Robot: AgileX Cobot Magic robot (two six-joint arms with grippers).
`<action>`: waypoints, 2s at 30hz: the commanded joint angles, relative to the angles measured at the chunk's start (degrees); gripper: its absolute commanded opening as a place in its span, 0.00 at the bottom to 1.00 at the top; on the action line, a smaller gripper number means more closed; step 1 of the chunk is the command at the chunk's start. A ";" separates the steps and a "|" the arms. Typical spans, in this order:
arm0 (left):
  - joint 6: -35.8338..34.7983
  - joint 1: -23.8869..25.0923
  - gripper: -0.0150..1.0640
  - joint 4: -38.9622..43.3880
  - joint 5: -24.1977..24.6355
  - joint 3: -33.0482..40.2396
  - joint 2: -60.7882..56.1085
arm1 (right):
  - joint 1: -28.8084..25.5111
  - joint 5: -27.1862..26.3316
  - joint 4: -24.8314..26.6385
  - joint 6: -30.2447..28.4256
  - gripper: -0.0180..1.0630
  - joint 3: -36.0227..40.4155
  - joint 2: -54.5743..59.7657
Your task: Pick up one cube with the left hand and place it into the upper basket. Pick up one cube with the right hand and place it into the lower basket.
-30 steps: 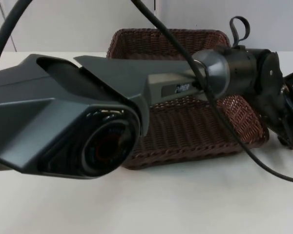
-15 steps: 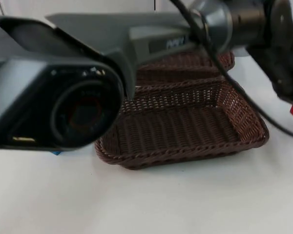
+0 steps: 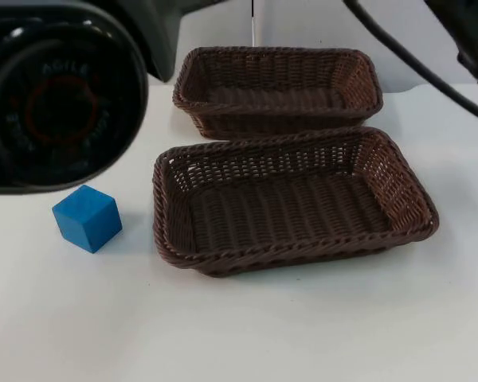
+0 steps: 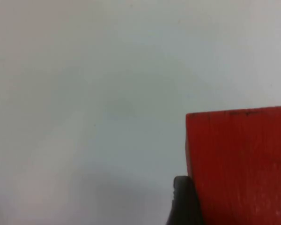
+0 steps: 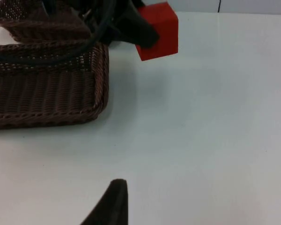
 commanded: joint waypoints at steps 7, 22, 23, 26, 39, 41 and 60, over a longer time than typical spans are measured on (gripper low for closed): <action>-0.68 0.71 0.01 -0.79 0.13 -0.33 -1.96 | -0.34 0.00 0.27 -0.01 0.99 0.02 -0.25; -2.49 14.00 0.01 -2.82 5.58 -0.33 -2.98 | -0.34 0.00 0.17 -0.01 0.99 0.02 -0.25; -2.49 15.29 0.01 -3.65 5.58 -0.33 -3.23 | -0.34 0.00 0.17 -0.01 0.99 0.02 -0.25; -2.61 18.19 0.01 -5.19 5.58 -0.33 -3.65 | -0.34 0.00 0.17 -0.01 0.99 0.02 -0.25; -2.61 30.43 0.01 -8.51 5.58 -0.33 -4.64 | -0.34 0.00 0.17 -0.01 0.99 0.02 -0.25; -2.61 31.10 0.01 -8.65 5.58 -0.22 -4.64 | -0.34 0.00 0.17 -0.01 0.99 0.02 -0.25; -3.60 33.36 0.01 -9.01 -4.46 -0.21 -4.41 | -0.34 0.00 0.03 -0.01 0.99 0.02 -0.25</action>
